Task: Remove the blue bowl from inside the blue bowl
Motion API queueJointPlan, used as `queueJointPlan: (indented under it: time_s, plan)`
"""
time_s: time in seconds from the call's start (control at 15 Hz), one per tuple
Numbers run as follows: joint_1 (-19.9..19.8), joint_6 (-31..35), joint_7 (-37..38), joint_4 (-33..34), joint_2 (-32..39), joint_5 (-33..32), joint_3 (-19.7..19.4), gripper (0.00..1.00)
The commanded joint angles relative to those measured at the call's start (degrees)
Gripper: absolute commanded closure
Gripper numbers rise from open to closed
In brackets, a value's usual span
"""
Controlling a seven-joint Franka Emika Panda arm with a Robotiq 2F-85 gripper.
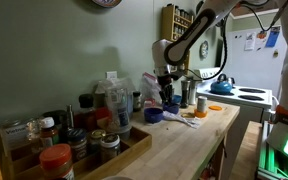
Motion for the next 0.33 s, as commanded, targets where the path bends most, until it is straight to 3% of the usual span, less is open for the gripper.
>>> queueJointPlan:
  time_s: [0.0,0.13,0.2,0.27]
  plan:
    - [0.9,1.3,-2.0,-3.2,-5.7,2.9,1.1,0.27]
    - [2.0,3.4,-6.3,-6.0,-10.0,1.6,2.8,0.12]
    - [1.3,1.7,-3.7,-1.1,-4.1,1.5,1.5,0.3]
    - [1.7,1.8,-4.5,-1.9,-6.0,1.4,2.3,0.22]
